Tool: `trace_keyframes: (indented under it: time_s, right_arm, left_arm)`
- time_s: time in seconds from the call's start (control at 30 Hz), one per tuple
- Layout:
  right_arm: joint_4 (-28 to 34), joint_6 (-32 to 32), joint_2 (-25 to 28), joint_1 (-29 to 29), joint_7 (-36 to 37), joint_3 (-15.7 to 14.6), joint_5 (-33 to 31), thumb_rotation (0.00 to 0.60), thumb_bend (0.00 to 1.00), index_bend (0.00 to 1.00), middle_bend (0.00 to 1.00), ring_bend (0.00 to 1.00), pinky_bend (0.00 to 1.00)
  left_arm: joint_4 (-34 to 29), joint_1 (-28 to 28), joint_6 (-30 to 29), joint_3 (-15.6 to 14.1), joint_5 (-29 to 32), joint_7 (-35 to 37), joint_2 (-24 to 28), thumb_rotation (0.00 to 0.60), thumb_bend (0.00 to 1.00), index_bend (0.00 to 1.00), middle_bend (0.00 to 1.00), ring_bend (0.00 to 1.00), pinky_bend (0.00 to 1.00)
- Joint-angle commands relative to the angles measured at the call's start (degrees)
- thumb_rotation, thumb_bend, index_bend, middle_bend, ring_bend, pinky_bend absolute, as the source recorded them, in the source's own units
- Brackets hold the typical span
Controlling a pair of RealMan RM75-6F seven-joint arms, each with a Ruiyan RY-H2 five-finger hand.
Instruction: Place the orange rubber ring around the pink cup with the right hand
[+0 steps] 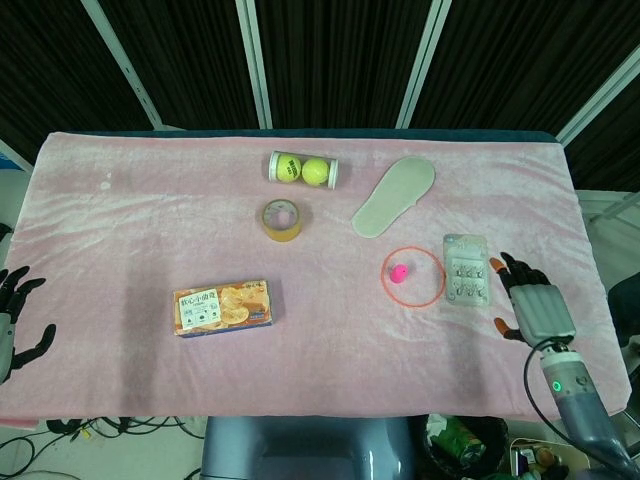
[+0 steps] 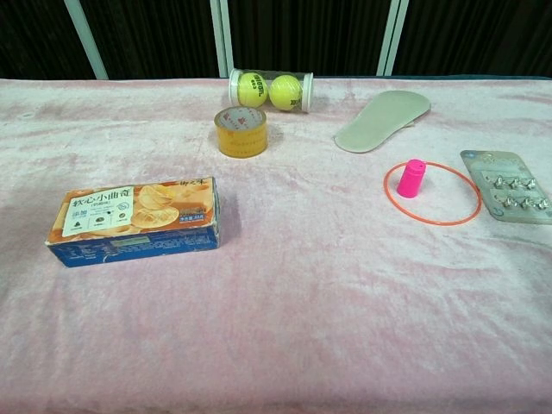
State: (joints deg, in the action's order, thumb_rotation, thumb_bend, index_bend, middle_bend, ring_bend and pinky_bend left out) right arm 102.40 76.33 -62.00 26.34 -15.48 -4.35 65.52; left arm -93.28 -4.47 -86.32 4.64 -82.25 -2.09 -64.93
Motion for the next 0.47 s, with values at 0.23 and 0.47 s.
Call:
trace_keyframes:
  time_s: [0.23, 0.47]
  right_arm:
    - [-10.66, 16.97, -7.48, -14.52, 5.0, -3.79, 11.94, 0.6, 0.18, 0.03, 0.0, 0.07, 0.16]
    - [-14.76, 16.11, -8.77, -15.16, 7.44, -1.77, 11.64, 0.6, 0.18, 0.02, 0.0, 0.07, 0.16]
  left_arm:
    - [-1.56, 0.63, 0.12, -0.88, -0.15, 0.15, 0.69, 0.6, 0.33, 0.19, 0.07, 0.0, 0.0]
    - [-2.52, 0.68, 1.0, -1.66, -0.54, 0.62, 1.18, 0.6, 0.33, 0.19, 0.07, 0.0, 0.0]
